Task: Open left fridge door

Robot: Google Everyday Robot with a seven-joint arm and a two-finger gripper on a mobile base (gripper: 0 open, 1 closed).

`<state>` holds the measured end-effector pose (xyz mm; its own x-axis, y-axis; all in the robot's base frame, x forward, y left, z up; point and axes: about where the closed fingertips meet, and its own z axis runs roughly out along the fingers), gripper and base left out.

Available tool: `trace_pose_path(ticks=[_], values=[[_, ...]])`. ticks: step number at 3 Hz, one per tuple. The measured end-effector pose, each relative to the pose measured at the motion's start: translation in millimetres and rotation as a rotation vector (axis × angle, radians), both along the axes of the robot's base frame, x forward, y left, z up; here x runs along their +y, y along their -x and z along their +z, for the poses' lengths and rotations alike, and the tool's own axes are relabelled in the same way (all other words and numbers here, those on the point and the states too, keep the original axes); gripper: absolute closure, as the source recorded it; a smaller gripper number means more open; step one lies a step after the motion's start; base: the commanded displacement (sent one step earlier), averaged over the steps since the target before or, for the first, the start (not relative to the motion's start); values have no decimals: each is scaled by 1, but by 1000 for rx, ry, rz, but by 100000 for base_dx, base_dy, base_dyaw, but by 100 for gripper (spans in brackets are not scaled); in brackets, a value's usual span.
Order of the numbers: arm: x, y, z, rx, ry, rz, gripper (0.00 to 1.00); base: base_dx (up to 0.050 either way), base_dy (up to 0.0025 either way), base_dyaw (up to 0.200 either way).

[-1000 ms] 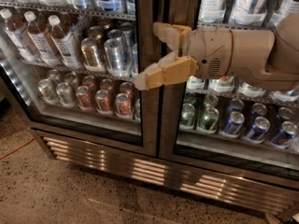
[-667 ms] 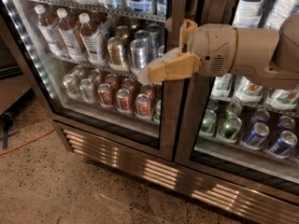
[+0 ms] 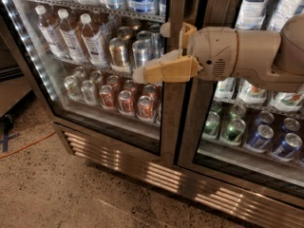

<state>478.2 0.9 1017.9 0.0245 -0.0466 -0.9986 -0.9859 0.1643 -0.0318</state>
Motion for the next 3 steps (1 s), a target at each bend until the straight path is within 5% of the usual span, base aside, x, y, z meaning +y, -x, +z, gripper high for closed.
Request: trace_pose_path(ticks=[3], values=[[0, 0, 0, 0, 0, 0, 89, 0, 0, 0]])
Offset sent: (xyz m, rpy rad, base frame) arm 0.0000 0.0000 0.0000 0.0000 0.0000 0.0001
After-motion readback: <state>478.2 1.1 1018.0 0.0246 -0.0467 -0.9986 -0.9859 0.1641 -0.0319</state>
